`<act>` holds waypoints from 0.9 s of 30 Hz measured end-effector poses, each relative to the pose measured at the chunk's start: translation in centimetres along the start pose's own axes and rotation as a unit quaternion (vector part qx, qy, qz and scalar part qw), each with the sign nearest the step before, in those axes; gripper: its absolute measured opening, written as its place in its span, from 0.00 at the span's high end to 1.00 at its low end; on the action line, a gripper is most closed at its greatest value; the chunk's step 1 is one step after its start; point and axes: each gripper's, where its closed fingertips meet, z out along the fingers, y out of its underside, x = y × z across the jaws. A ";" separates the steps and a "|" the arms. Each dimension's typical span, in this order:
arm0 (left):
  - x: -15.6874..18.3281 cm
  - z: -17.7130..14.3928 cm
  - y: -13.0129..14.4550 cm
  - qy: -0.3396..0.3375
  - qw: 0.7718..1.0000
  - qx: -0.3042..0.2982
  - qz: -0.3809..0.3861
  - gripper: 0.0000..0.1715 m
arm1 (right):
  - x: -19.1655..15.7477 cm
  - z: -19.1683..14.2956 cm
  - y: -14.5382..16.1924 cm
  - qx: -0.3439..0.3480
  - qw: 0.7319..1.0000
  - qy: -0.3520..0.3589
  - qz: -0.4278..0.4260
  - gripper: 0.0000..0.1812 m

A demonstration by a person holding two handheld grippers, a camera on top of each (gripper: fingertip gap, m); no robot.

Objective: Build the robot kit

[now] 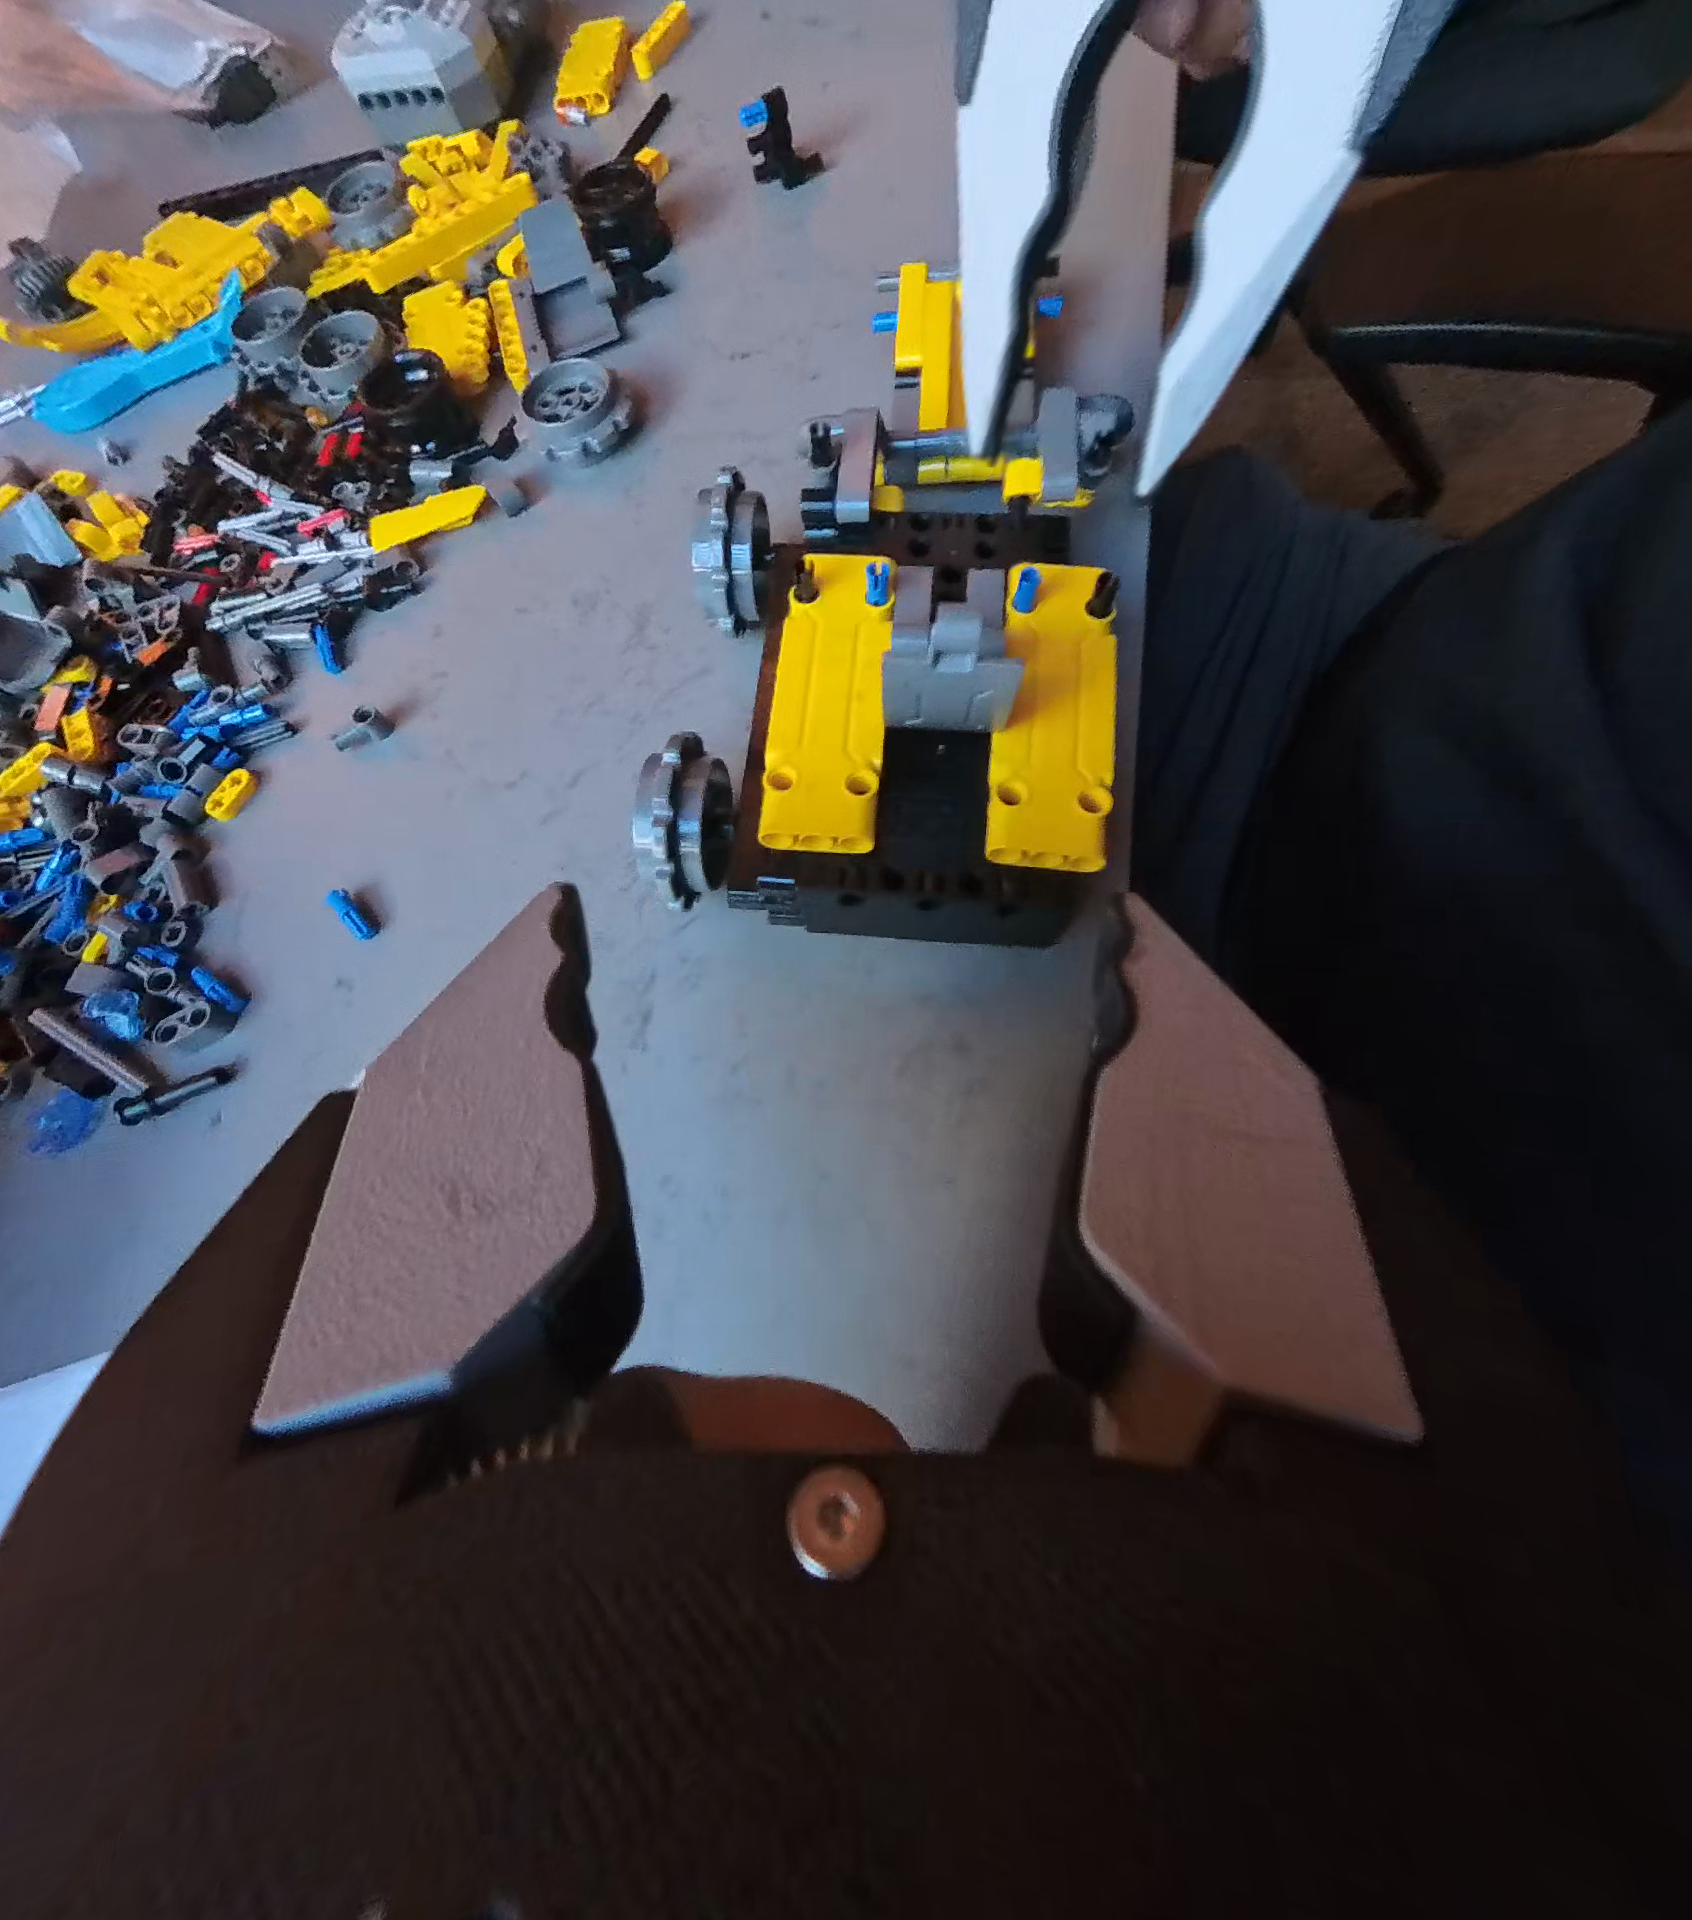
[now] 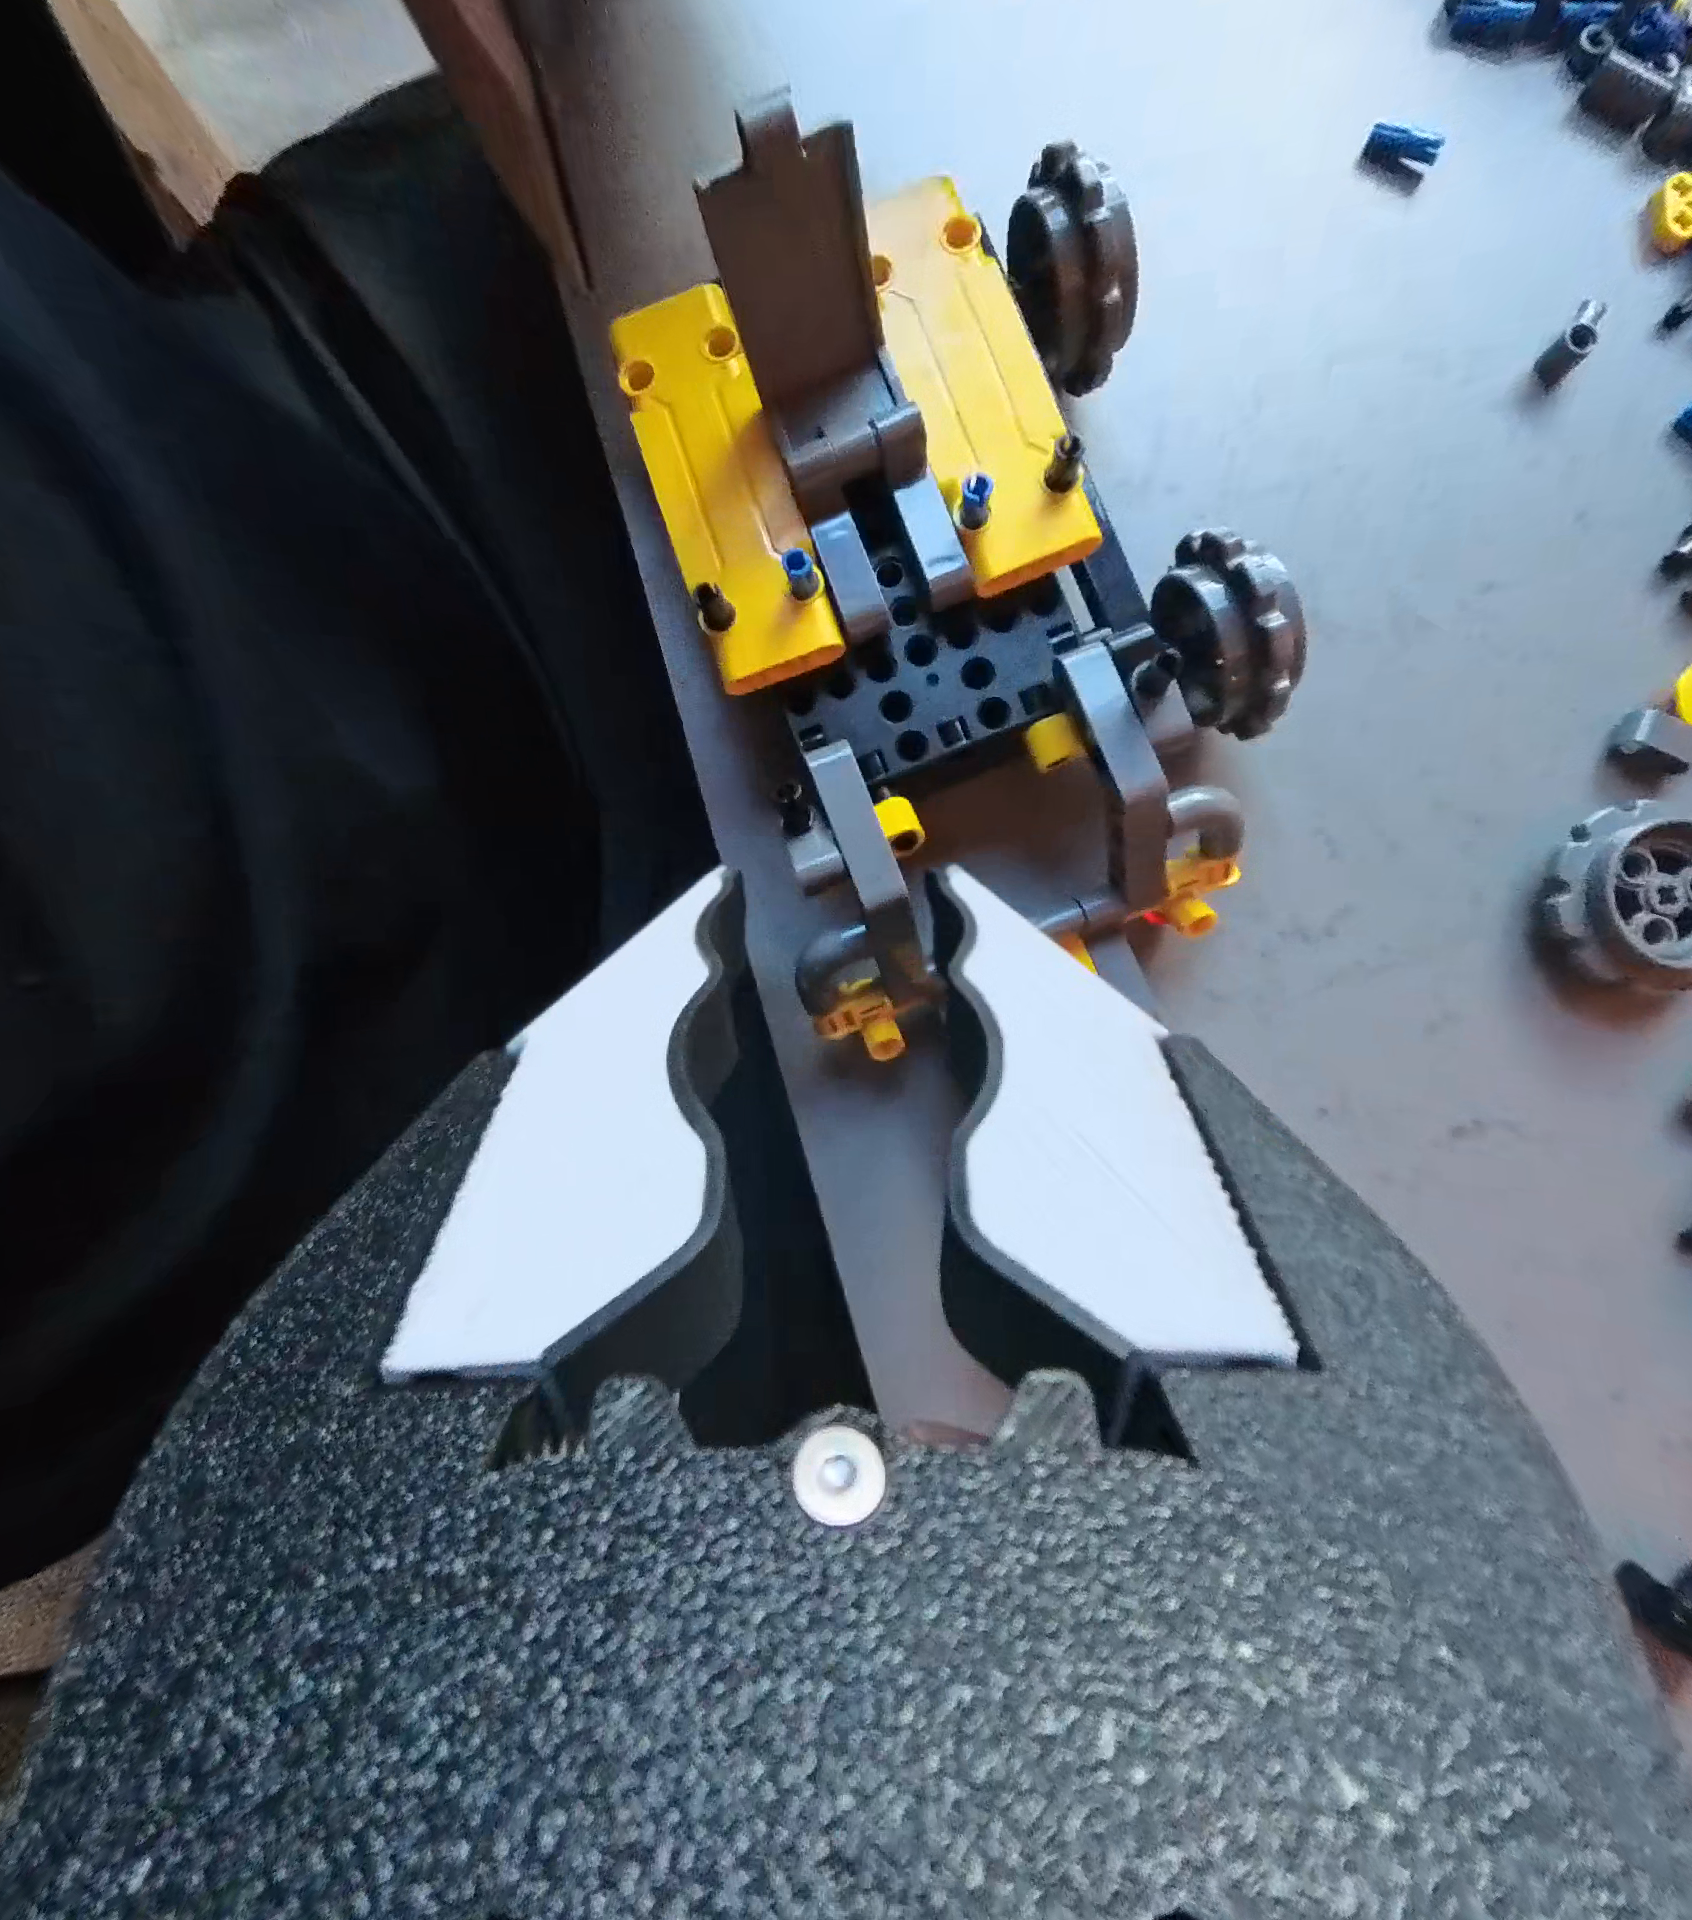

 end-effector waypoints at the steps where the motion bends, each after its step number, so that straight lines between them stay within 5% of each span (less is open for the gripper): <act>1: 0.3 0.0 -0.3 0.003 1.000 0.001 0.004 0.45 | 0.2 -0.1 -0.1 0.003 1.000 0.007 0.000 0.80; 10: 1.9 2.8 -0.2 0.005 0.995 -0.042 0.090 0.43 | 0.4 -0.2 -1.0 -0.023 0.998 0.052 -0.037 0.80; 13: 1.9 3.4 0.5 0.000 0.992 -0.058 0.116 0.54 | 0.5 0.3 -1.0 -0.047 0.995 0.070 -0.061 0.79; 17: 1.7 3.5 0.6 0.002 0.994 -0.047 0.098 0.56 | 0.5 0.9 -0.6 -0.073 0.990 0.079 -0.094 0.86; 21: 2.0 3.3 0.6 0.010 0.993 -0.033 0.113 0.56 | -0.3 0.7 -0.8 -0.060 0.997 0.043 -0.017 0.86; 27: 1.7 2.3 0.6 -0.047 0.986 -0.001 0.159 0.59 | -0.7 0.8 -0.1 -0.083 0.993 0.080 -0.030 0.82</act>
